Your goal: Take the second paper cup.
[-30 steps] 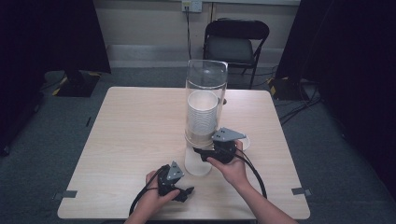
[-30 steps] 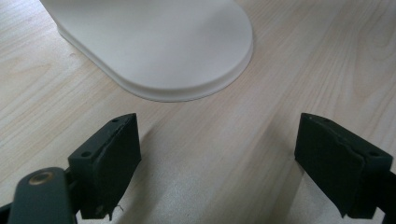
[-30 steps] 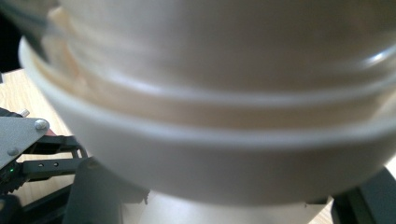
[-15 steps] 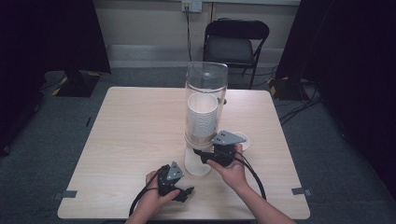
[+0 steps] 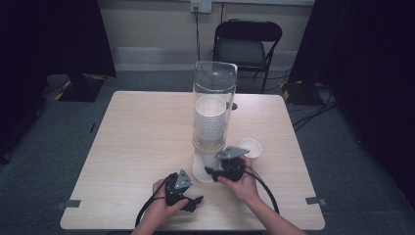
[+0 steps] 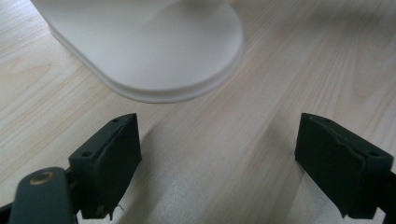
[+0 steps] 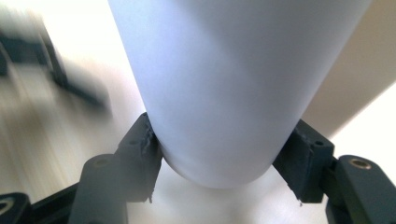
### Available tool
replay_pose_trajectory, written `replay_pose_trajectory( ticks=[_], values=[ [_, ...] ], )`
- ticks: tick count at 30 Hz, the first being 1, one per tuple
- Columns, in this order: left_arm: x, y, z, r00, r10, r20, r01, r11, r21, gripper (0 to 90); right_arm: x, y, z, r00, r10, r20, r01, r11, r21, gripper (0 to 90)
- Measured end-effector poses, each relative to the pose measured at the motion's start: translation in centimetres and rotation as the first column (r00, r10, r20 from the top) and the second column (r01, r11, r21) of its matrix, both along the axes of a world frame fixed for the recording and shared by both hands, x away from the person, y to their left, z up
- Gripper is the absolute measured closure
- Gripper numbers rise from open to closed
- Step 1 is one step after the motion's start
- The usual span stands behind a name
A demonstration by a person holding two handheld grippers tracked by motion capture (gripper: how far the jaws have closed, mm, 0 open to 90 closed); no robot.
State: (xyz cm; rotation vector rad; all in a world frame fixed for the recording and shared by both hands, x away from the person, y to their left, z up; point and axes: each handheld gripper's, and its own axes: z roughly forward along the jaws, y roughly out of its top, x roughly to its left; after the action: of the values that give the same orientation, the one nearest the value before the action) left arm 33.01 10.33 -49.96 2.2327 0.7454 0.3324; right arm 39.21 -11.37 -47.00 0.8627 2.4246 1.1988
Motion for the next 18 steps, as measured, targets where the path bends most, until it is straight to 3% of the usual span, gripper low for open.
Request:
replay_pose_trajectory(
  ticks=[1, 2, 4, 7, 10, 11, 18],
  values=[
    [0.0, 0.0, 0.0, 1.0, -0.001, 0.0, 0.001, 1.0, 0.001, 13.9, -0.5, -0.1, -1.5, 0.9998, -0.006, -0.02, 0.006, 1.0, -0.013, 37.4],
    [0.0, 0.0, 0.0, 1.0, -0.001, 0.0, 0.001, 1.0, 0.0, 13.8, -1.0, -0.3, -2.3, 0.9994, -0.01, -0.034, 0.011, 1.0, 0.024, 37.3],
    [0.0, 0.0, 0.0, 1.0, -0.003, -0.002, 0.003, 1.0, 0.0, 13.7, -1.4, -0.5, -2.1, 0.9999, -0.016, -0.005, 0.016, 0.999, 0.044, 37.2],
    [0.0, 0.0, 0.0, 1.0, -0.003, -0.003, 0.003, 1.0, 0.001, 13.7, -1.4, -1.1, -1.1, 0.9992, -0.011, -0.039, 0.013, 0.998, 0.063, 36.9],
    [0.0, 0.0, 0.0, 1.0, -0.002, -0.002, 0.002, 1.0, -0.001, 13.7, -1.7, -1.8, -1.0, 0.9993, 0.008, -0.036, -0.007, 1.0, 0.029, 36.8],
    [0.0, 0.0, 0.0, 1.0, -0.003, -0.002, 0.003, 1.0, 0.0, 13.8, -1.8, -2.3, -1.2, 0.9987, 0.01, -0.051, -0.008, 0.999, 0.032, 36.8],
    [0.0, 0.0, 0.0, 1.0, -0.001, -0.001, 0.001, 1.0, -0.001, 13.7, -2.7, -4.6, -0.9, 0.9991, 0.004, -0.042, -0.003, 1.0, 0.001, 36.7]
  ],
)
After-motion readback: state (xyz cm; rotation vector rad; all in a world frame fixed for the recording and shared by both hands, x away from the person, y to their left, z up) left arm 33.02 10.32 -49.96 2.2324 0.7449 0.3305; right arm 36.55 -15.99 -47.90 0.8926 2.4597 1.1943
